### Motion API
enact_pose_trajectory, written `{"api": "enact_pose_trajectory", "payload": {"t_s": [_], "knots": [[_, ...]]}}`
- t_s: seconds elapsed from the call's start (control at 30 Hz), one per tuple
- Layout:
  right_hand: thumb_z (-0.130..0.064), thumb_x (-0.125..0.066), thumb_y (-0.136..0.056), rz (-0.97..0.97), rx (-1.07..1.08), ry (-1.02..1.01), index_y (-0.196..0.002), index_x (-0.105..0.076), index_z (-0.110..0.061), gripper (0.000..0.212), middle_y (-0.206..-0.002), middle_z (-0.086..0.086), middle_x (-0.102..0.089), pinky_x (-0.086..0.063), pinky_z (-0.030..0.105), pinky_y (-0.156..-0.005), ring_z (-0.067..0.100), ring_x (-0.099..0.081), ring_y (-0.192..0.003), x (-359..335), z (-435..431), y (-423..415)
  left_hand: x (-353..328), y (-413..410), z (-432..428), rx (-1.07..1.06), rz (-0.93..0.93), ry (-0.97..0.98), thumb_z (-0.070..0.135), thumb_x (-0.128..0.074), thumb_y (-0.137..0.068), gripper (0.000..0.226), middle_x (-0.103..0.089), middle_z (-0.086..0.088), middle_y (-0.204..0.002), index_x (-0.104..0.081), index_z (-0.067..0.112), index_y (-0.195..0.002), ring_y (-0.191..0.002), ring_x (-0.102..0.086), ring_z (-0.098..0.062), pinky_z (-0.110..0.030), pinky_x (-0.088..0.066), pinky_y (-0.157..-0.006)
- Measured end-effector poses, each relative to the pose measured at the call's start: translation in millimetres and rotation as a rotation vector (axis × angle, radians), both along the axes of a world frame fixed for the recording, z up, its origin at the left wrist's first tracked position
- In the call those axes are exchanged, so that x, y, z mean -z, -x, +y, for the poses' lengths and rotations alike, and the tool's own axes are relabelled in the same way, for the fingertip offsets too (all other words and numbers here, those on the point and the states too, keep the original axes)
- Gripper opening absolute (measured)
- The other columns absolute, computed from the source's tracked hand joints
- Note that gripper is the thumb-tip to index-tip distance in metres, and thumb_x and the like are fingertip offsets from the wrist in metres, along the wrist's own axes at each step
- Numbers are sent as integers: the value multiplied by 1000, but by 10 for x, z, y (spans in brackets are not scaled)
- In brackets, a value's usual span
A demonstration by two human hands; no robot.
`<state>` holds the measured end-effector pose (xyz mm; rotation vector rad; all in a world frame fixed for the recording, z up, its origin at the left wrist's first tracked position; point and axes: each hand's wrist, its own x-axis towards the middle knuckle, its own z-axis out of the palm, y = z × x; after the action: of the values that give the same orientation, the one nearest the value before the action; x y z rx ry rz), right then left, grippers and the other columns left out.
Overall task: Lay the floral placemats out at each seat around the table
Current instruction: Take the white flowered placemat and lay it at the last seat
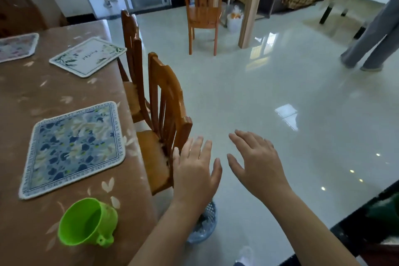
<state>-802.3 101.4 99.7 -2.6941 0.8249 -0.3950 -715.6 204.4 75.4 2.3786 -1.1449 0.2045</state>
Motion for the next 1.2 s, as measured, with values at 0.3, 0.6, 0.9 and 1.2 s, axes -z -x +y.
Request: {"api": "enact_pose_trajectory", "payload": {"t_s": [0.3, 0.6, 0.9, 1.2], "knots": [[-24, -62, -82, 1, -15, 3, -122, -53, -10, 43, -126, 10, -58, -39, 52, -98, 30, -52, -117, -25, -1227, 289, -62, 251, -1154, -13, 24, -27, 31, -54, -82, 42, -58, -15, -125, -57, 9, -118, -118, -50, -35, -59, -34, -97], [-28, -56, -86, 33, -63, -11, -127, -48, -13, 45, -133, 7, -52, -32, 50, -103, 28, -45, -124, 96, -2206, -282, 74, -250, -2089, -42, 35, -61, 22, -64, -81, 39, -57, -18, -124, -57, 6, -117, -119, -49, -36, -60, -35, -97], [-27, -56, -85, 52, -219, 16, -126, -49, -13, 44, -133, 6, -52, -31, 48, -103, 26, -44, -124, 18, -3209, -1848, 90, -1601, -3018, -208, 28, 18, 23, -58, -83, 38, -58, -17, -123, -57, 6, -117, -118, -50, -36, -60, -37, -95], [-25, -59, -84, -10, -409, 15, -123, -51, -12, 42, -129, 7, -55, -35, 49, -101, 27, -48, -121, -77, -3653, -3216, -31, -2752, -3330, -397, 18, 17, 20, -62, -82, 41, -57, -17, -126, -55, 6, -119, -121, -47, -34, -59, -32, -99]]}}
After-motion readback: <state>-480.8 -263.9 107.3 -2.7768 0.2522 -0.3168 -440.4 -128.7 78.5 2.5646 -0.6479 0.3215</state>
